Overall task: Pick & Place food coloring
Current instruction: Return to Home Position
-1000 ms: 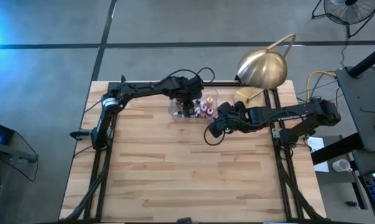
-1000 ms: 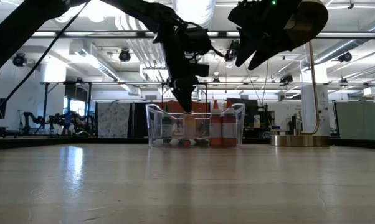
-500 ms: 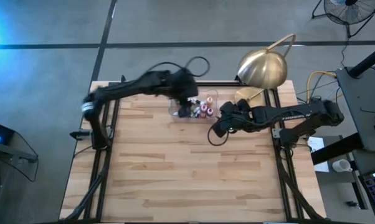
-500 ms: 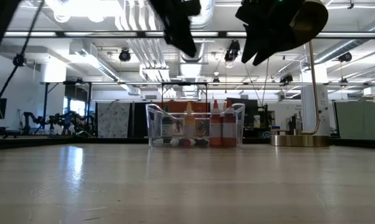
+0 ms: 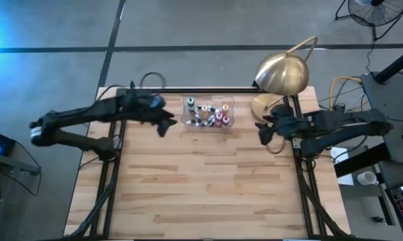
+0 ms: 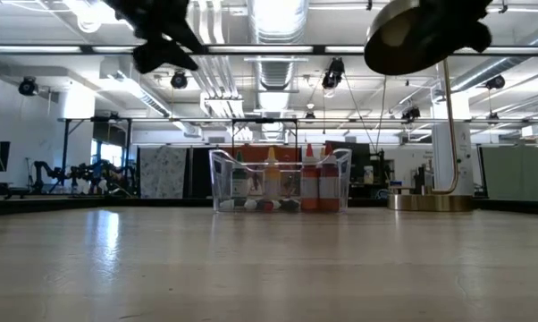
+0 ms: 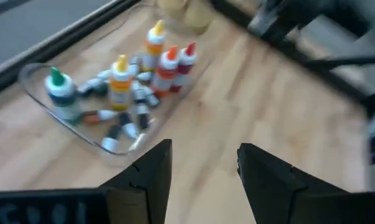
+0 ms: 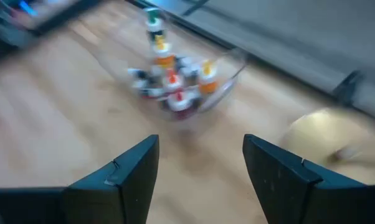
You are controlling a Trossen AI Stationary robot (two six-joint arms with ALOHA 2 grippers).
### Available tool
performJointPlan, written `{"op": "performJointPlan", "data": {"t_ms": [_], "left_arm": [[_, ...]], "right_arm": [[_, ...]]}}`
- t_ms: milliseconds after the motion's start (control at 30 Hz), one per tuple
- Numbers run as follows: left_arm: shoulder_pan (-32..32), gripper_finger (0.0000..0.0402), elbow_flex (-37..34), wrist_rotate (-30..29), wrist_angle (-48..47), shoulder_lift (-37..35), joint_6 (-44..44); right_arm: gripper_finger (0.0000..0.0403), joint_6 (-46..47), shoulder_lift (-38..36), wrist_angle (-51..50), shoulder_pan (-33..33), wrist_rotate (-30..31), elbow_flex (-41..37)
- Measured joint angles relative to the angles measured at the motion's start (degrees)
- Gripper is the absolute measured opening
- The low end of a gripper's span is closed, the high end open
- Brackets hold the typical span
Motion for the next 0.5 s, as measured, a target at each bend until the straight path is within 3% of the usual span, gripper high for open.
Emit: {"op": "performJointPlan", "data": {"t_ms": [67, 167, 333, 500], "left_arm": [[-1.01, 0.0156, -5.12, 1.48, 4.57, -5.27, -2.25], [-2.17, 0.0156, -13.6, 6.72, 13.81, -12.16, -2.11], [-2.21, 0.0156, -25.95, 18.08, 29.93, -22.73, -4.55], [-2.18, 0.0156, -35.27, 19.83, 42.33, -30.88, -7.09]], "right_arm": [[0.0224, -0.03, -3.81, 1.82, 0.04, -1.79, -1.2], [0.0224, -10.39, -10.3, 11.98, 0.42, -3.63, -6.25], [0.0224, -21.3, -24.83, 35.02, 0.31, -18.16, -20.5], [0.0224, -27.78, -37.36, 51.51, 0.26, -24.46, -33.27]]}}
